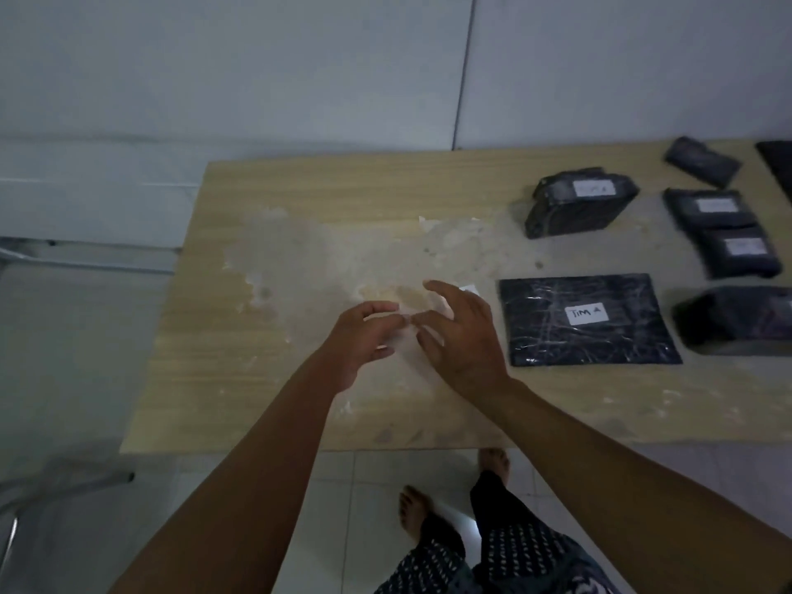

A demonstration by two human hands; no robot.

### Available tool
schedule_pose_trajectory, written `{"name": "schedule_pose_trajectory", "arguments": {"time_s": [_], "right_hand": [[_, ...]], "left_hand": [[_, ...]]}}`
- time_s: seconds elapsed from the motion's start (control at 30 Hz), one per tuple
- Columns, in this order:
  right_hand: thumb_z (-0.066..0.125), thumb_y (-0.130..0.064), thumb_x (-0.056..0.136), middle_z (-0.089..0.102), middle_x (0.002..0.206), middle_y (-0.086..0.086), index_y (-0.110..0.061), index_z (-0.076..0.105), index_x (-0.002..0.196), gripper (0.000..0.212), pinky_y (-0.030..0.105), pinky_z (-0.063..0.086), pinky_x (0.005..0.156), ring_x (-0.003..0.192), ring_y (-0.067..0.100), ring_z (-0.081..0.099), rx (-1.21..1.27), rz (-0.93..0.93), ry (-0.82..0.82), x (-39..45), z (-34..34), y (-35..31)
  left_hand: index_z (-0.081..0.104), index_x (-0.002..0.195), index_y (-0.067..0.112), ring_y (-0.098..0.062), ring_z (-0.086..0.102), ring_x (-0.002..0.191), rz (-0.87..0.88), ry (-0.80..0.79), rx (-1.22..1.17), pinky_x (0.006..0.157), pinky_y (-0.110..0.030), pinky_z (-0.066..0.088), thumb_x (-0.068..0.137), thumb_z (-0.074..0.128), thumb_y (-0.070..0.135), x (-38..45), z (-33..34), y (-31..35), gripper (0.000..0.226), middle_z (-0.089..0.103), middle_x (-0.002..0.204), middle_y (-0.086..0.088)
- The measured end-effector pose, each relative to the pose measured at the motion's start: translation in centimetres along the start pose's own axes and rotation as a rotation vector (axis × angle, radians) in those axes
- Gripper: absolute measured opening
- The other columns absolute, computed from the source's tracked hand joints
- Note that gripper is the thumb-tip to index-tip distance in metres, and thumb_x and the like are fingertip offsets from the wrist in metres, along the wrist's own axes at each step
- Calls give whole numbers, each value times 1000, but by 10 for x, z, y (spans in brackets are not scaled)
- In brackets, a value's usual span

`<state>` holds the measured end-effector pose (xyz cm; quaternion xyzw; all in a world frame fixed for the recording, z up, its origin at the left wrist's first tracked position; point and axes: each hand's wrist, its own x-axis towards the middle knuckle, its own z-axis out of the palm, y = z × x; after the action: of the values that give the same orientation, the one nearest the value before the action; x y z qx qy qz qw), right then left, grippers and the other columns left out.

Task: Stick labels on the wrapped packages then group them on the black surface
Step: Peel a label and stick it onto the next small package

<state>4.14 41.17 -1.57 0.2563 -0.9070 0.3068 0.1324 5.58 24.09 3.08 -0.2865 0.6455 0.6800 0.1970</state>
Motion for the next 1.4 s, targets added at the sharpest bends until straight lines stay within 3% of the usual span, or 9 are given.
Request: {"name": "schedule_pose_trajectory", "arguments": {"time_s": [0.17, 0.33, 0.43, 0.6, 0.83, 0.9, 1.03, 1.2, 1.4], "right_hand": [[71, -23, 89, 68, 80, -4, -17, 70, 79, 12, 29, 50, 73, 74, 9, 61, 452, 622, 81, 24, -33, -5], [72, -16, 89, 75, 85, 6, -13, 70, 77, 12, 40, 57, 84, 80, 16, 68, 907, 1010, 180, 30, -72, 13], [72, -15, 89, 76, 85, -2, -8, 73, 89, 6, 35, 57, 84, 78, 8, 70, 958, 1045, 182, 24, -98, 25], [74, -14, 88, 76, 95, 0, -15, 75, 87, 2, 37, 58, 88, 97, 20, 71, 1002, 1048, 221, 1, -140, 64], [76, -21, 86, 76, 90, 6, -10, 70, 94, 15, 35, 61, 68, 82, 23, 74, 1016, 1028, 327, -29, -218, 125], [77, -24, 86, 76, 90, 3, -13, 69, 100, 20, 33, 61, 66, 81, 18, 74, 1010, 1036, 379, -35, -242, 148], [79, -31, 83, 74, 95, -3, -19, 70, 102, 24, 18, 51, 61, 86, 8, 70, 906, 1019, 399, -43, -284, 195], [80, -27, 82, 73, 87, 0, -15, 72, 89, 16, 27, 54, 71, 81, 13, 67, 730, 956, 361, -40, -320, 249], [78, -26, 84, 73, 84, 3, -12, 72, 84, 15, 19, 52, 60, 78, 13, 66, 652, 925, 309, -26, -340, 294]], "left_hand": [[65, 118, 20, -14, 63, 102, 81, 55, -18, 87, -36, 50, 92, 59, 46, 6, 21, 19, 37, 68, 111, 1], [67, 112, 24, -13, 65, 104, 170, -2, 55, 82, -32, 51, 90, 66, 35, 5, 59, 31, 24, 70, 112, 3], [68, 112, 17, -15, 69, 98, 213, -61, 58, 80, -31, 53, 86, 74, 28, 2, 91, 37, 29, 73, 103, -2], [71, 89, 15, -20, 71, 88, 294, -118, 81, 82, -35, 55, 85, 75, 19, -3, 154, 49, 7, 76, 90, -6], [70, 85, 9, -24, 68, 73, 432, -126, 193, 72, -40, 58, 88, 72, 14, -14, 251, 60, 6, 74, 83, -13], [70, 87, 4, -16, 67, 64, 473, -117, 234, 60, -31, 57, 87, 72, 12, -16, 277, 64, 8, 74, 83, -15], [70, 89, 1, -11, 69, 68, 543, -102, 297, 63, -20, 57, 87, 72, 10, -14, 327, 73, 9, 74, 83, -9], [70, 86, 7, -4, 67, 65, 633, -82, 360, 60, -15, 50, 87, 72, 13, 1, 380, 84, 7, 72, 79, -3], [70, 85, 12, -13, 66, 71, 675, -30, 390, 65, -24, 53, 86, 73, 19, 37, 418, 107, 7, 71, 79, -4]]}}
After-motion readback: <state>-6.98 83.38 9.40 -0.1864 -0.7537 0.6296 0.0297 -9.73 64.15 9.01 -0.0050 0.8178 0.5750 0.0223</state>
